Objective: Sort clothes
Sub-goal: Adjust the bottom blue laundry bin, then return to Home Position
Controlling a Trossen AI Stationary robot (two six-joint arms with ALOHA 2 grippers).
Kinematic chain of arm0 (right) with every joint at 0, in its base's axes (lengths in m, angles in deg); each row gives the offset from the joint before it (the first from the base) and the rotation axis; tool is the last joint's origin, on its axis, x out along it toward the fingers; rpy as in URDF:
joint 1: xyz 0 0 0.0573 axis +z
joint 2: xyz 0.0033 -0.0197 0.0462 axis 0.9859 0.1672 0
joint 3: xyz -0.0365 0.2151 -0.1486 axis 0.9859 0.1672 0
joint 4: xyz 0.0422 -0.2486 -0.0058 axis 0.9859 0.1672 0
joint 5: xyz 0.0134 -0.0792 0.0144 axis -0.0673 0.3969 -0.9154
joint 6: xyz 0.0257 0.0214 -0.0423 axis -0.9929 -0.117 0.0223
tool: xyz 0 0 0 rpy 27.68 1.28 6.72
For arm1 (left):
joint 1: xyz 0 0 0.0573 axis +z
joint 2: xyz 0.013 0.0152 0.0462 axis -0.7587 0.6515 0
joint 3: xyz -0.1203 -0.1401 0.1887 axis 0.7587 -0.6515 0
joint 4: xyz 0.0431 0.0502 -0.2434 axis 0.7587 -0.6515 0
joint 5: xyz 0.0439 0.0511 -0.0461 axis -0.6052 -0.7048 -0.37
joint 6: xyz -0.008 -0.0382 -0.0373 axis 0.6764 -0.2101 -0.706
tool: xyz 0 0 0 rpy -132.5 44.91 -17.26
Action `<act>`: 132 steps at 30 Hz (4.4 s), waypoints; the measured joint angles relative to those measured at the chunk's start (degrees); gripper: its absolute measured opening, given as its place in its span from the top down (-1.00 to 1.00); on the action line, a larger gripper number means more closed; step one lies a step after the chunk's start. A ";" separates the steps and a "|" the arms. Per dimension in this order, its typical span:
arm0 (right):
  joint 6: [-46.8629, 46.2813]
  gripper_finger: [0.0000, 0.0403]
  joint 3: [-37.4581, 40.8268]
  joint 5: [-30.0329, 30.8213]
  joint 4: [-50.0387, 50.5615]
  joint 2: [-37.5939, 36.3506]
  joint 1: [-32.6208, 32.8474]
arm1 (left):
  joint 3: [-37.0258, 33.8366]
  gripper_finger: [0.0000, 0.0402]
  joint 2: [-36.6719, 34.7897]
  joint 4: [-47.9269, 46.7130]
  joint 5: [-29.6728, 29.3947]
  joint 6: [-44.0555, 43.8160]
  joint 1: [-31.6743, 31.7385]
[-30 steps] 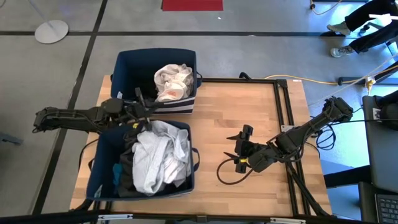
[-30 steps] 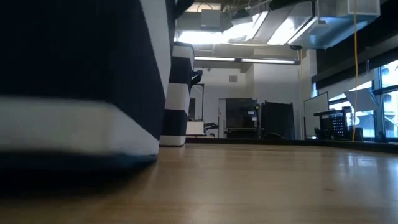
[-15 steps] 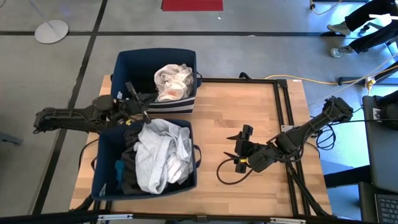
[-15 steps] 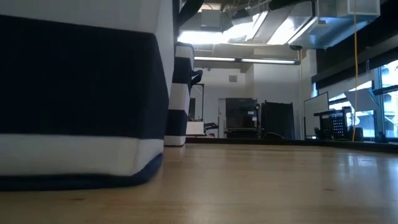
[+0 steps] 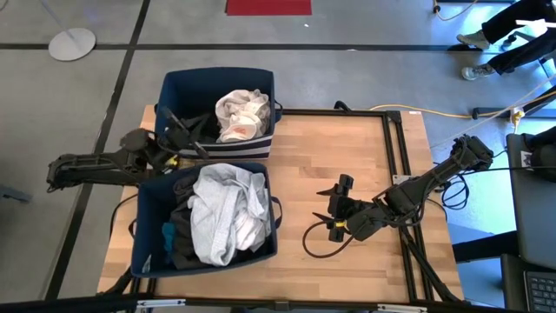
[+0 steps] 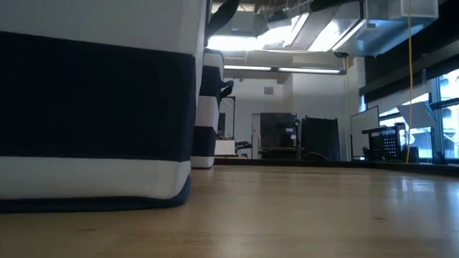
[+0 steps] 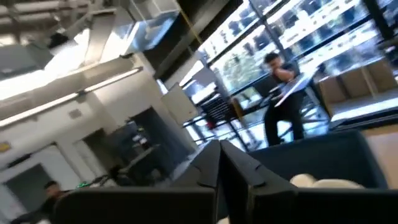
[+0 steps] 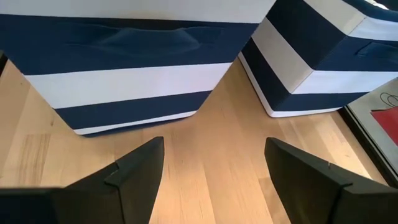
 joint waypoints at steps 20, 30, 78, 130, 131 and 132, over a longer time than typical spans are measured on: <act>0.00 -0.39 0.00 -0.01 0.00 0.00 0.02 | -0.10 1.00 1.65 -21.54 10.74 -12.35 -6.60; 0.00 -0.39 0.00 -0.04 0.23 1.14 0.02 | -0.08 1.00 1.52 -21.98 16.68 -18.05 -13.25; 0.33 -0.39 0.02 0.10 0.39 1.62 0.02 | -26.67 1.00 -6.94 -3.97 16.92 -41.77 -19.82; 14.77 -0.39 64.74 -30.89 -34.34 -72.22 -25.16 | -27.07 1.00 -15.27 -6.54 16.72 -38.06 -19.80; 15.04 -0.39 65.13 -31.33 -35.63 -72.26 -25.16 | -27.07 1.00 -15.27 -6.56 16.72 -38.22 -19.80; 15.25 -0.39 65.26 -31.67 -35.88 -72.14 -25.16 | -27.07 1.00 -15.27 -6.54 16.72 -38.47 -19.80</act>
